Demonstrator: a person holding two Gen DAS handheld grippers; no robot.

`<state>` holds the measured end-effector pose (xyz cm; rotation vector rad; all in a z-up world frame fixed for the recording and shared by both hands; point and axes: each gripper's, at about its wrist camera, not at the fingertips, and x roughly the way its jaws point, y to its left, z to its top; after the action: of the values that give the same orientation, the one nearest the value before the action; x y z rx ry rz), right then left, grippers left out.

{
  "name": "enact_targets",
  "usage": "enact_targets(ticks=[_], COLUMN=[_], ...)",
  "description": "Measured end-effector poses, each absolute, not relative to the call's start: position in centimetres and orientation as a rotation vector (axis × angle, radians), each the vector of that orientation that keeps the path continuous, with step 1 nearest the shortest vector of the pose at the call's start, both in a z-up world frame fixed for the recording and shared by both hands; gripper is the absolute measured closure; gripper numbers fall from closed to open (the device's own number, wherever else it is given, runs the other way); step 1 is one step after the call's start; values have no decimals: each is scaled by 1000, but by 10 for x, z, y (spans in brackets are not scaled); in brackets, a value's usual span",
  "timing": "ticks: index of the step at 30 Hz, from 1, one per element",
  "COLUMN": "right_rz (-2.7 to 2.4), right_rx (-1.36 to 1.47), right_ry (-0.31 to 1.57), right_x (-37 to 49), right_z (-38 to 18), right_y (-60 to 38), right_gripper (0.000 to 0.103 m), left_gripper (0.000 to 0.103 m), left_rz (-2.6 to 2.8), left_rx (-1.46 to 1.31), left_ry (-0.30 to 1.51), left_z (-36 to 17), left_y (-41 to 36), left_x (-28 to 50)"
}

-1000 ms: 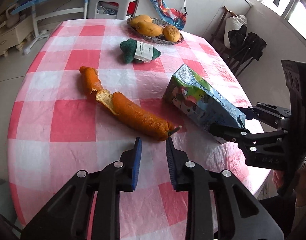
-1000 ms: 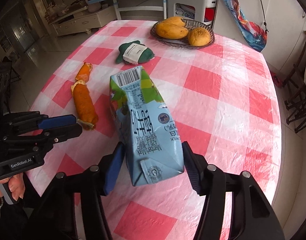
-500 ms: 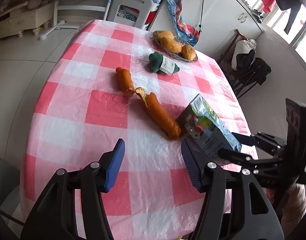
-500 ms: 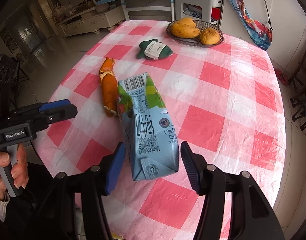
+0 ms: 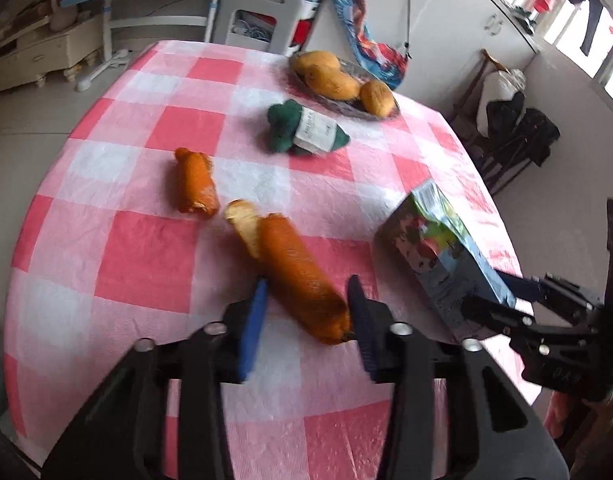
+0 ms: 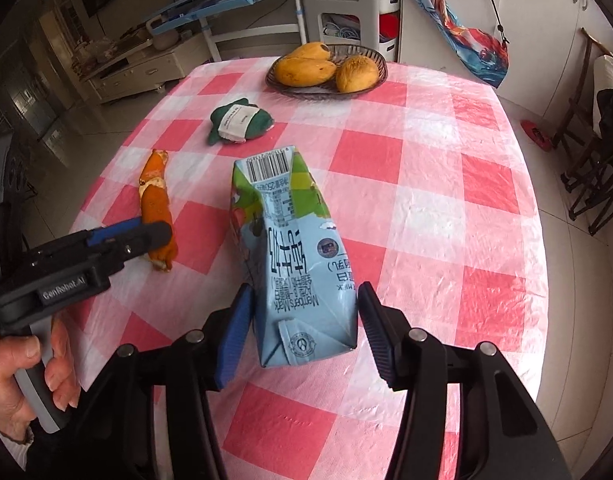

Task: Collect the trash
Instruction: 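Grasp the broken orange sweet potato with the left gripper while the right holds the carton, then drop the carton into the basin with the right gripper while the left holds the sweet potato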

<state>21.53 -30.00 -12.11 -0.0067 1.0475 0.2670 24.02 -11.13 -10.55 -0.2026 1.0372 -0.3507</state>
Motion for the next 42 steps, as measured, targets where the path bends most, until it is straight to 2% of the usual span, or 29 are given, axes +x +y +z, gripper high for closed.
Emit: enact_targets(ticks=[1, 3, 12, 14, 16, 17, 19, 21, 31, 33, 35, 36, 37, 42], right_rz=[275, 290, 357, 345, 335, 329, 315, 314, 310, 306, 311, 314, 320, 346], right_rx=[2, 11, 43, 41, 45, 41, 26, 22, -20, -54, -68, -68, -64, 2], right_ry=[1048, 1051, 1082, 1064, 1047, 1040, 1028, 1028, 1040, 1050, 1051, 1049, 1044, 1009], right_x=[216, 215, 197, 195, 194, 195, 196, 200, 214, 216, 216, 215, 214, 206], right_z=[-121, -123, -121, -119, -117, -116, -116, -119, -128, -131, -132, -131, -129, -117], right_y=[-299, -296, -281, -277, -274, -272, -269, -267, -259, -255, -253, -253, -253, -258], right_gripper=[48, 48, 50, 48, 42, 39, 37, 37, 37, 43, 45, 46, 48, 51], left_gripper=[80, 84, 83, 77, 66, 64, 55, 51, 49, 49, 60, 76, 82, 83], left_rz=[-371, -394, -385, -366, -357, -352, -343, -344, -360, -375, -393, -395, -406, -382], left_rx=[-186, -147, -97, -82, -92, -97, -99, -95, -53, -33, 2, 23, 36, 10], left_ry=[1038, 1038, 1085, 1073, 1069, 1066, 1052, 1041, 1060, 1061, 1051, 1048, 1044, 957], left_z=[-105, -101, -90, -89, -89, -89, -87, -85, -97, -99, -99, -99, -97, -75], left_y=[-113, -114, -69, -63, -59, -57, -58, -60, -81, -87, -93, -96, -98, -88], left_x=[237, 229, 185, 178, 177, 177, 178, 179, 192, 193, 191, 189, 188, 177])
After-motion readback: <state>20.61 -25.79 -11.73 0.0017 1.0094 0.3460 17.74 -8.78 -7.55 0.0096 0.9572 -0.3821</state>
